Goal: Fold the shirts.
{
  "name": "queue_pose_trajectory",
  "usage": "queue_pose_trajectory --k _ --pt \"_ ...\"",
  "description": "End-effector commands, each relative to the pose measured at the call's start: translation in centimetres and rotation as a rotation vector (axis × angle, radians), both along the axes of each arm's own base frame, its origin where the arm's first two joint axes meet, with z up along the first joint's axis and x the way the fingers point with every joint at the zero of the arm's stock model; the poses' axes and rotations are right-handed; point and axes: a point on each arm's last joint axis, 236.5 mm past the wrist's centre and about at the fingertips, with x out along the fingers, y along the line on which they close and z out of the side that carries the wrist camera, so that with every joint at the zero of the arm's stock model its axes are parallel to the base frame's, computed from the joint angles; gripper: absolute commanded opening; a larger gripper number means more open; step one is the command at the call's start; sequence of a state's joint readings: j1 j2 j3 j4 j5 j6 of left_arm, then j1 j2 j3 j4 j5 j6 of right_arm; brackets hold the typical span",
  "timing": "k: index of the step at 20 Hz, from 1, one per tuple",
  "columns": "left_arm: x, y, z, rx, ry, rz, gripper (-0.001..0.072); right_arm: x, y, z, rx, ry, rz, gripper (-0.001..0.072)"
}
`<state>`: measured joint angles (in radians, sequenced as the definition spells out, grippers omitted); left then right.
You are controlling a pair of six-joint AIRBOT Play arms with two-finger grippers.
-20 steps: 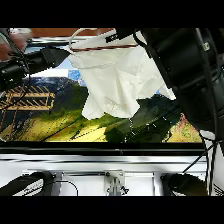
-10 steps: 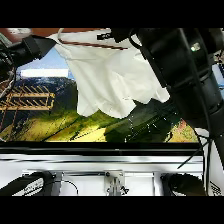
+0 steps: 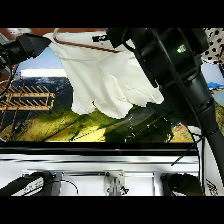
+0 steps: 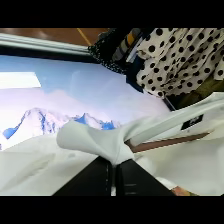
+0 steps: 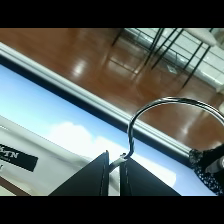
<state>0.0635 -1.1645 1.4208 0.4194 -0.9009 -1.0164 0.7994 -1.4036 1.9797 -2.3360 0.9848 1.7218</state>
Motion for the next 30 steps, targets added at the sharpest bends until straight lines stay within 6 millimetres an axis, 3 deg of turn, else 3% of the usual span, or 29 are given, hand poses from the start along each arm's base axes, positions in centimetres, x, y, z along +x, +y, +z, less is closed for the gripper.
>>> queue_pose_trajectory --k 1,4,7,11,15,21,24,30 --pt "0.5 1.9 -4.3 0.124 0.116 0.040 0.0061 -0.2 0.7 0.4 0.007 -0.015 0.024 0.0079" --pt "0.7 2.0 -5.3 0.132 0.141 0.034 0.0061 -0.4 1.1 -0.2 0.018 0.012 0.038 0.0079" --pt "0.6 1.9 -4.0 0.116 0.114 0.039 0.0061 -0.5 1.0 -0.8 -0.009 0.033 0.037 0.0078" --pt "-1.4 0.5 -3.2 0.148 0.124 -0.054 0.0061 0.0 0.8 -0.2 -0.026 -0.007 0.027 0.0078" --pt "-3.8 -0.4 -6.3 0.201 0.248 -0.154 0.0060 0.4 1.8 0.4 0.007 -0.043 0.047 0.0078" --pt "-6.4 -1.2 -7.3 0.231 0.311 -0.252 0.0060 1.8 3.9 -1.5 -0.019 -0.041 0.073 0.0078" --pt "-6.9 -1.1 -7.9 0.253 0.328 -0.263 0.0060 2.1 4.1 -1.7 -0.033 -0.050 0.072 0.0078" --pt "-6.4 1.1 -10.1 0.362 0.372 -0.200 0.0060 2.7 3.1 -1.5 -0.031 -0.059 0.044 0.0078"
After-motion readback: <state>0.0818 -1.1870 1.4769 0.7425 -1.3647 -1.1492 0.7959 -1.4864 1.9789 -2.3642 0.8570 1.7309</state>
